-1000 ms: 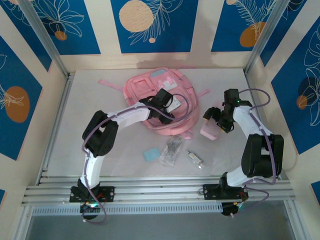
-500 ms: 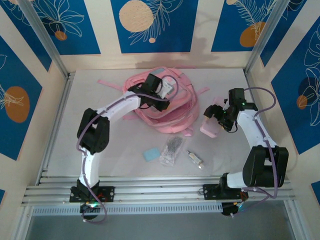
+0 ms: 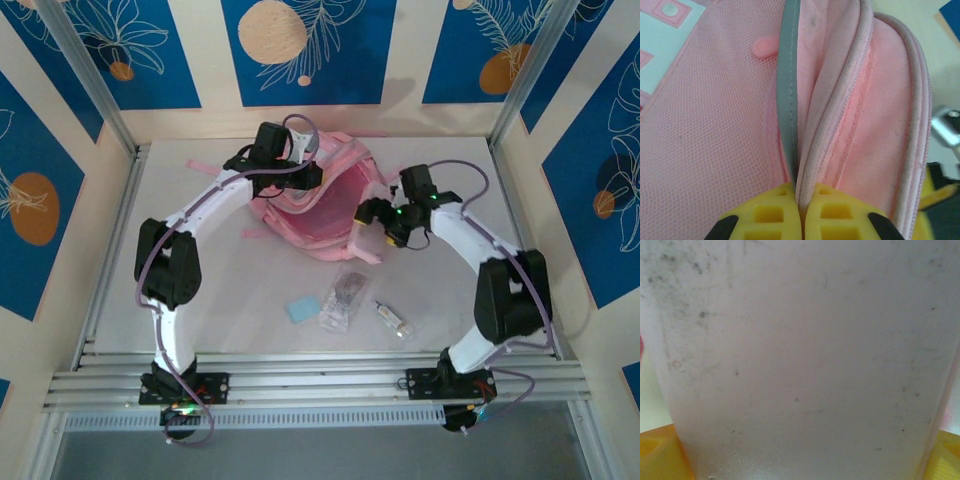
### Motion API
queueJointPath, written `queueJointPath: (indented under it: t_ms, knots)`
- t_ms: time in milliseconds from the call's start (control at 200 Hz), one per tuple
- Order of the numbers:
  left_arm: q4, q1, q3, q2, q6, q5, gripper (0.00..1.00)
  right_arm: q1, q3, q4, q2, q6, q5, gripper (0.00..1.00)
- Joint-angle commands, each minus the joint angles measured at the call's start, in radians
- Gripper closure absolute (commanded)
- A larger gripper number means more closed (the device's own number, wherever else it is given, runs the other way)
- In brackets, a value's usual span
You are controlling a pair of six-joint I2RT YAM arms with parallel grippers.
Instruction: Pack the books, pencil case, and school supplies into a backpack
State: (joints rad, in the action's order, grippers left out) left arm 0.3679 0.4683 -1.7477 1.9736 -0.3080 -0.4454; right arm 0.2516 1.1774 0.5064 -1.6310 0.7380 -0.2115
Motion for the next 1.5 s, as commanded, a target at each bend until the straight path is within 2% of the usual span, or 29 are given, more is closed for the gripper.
queueJointPath:
  t_ms: [0, 60, 110, 145, 195, 320, 520, 595, 735, 845, 945, 1095, 1170, 1285, 1405, 1495]
  knots:
    - [-0.112, -0.008, -0.039, -0.045, -0.065, -0.072, 1.0, 0.024, 0.117, -0.141, -0.103, 0.13, -0.064, 0.32]
    - [-0.113, -0.008, -0.038, -0.048, -0.066, -0.074, 1.0, 0.039, 0.185, -0.147, -0.157, 0.144, -0.071, 0.31]
    - [-0.113, -0.008, -0.036, -0.052, -0.066, -0.08, 1.0, 0.052, 0.253, -0.123, -0.206, 0.148, -0.054, 0.26]
    - [-0.112, -0.008, -0.036, -0.055, -0.066, -0.081, 1.0, 0.057, 0.299, -0.101, -0.235, 0.146, -0.059, 0.18]
    - [-0.112, -0.008, -0.034, -0.059, -0.066, -0.083, 1.0, 0.06, 0.359, -0.068, -0.286, 0.149, -0.079, 0.0]
    - [-0.108, -0.008, -0.032, -0.068, -0.061, -0.078, 1.0, 0.064, 0.377, -0.068, -0.316, 0.12, -0.105, 0.01]
    - [-0.114, -0.013, -0.035, -0.074, -0.063, -0.084, 1.0, 0.049, 0.261, -0.133, -0.268, 0.091, -0.129, 0.0]
    - [-0.117, -0.013, -0.033, -0.075, -0.069, -0.095, 1.0, 0.049, 0.224, -0.177, -0.275, 0.104, -0.143, 0.11]
    - [-0.122, -0.01, -0.033, -0.081, -0.08, -0.124, 1.0, 0.064, 0.217, -0.261, -0.337, 0.139, -0.138, 0.44]
    - [-0.127, -0.007, -0.034, -0.086, -0.083, -0.146, 1.0, 0.082, 0.257, -0.43, -0.42, 0.197, -0.164, 0.64]
    - [-0.126, -0.005, -0.024, -0.091, -0.08, -0.15, 1.0, 0.117, 0.392, -0.52, -0.532, 0.249, -0.192, 0.69]
    - [-0.142, -0.005, 0.014, -0.105, -0.081, -0.143, 1.0, 0.159, 0.611, -0.441, -0.648, 0.231, -0.222, 0.71]
    - [-0.139, -0.008, 0.026, -0.109, -0.071, -0.131, 1.0, 0.158, 0.587, -0.416, -0.608, 0.191, -0.222, 0.69]
    - [-0.157, -0.014, 0.045, -0.114, -0.075, -0.116, 1.0, 0.138, 0.427, -0.394, -0.462, 0.14, -0.21, 0.61]
    - [-0.179, -0.017, 0.059, -0.118, -0.082, -0.106, 1.0, 0.127, 0.263, -0.275, -0.28, 0.055, -0.178, 0.47]
    - [-0.194, -0.017, 0.076, -0.127, -0.082, -0.094, 1.0, 0.131, 0.158, -0.134, -0.152, -0.011, -0.106, 0.34]
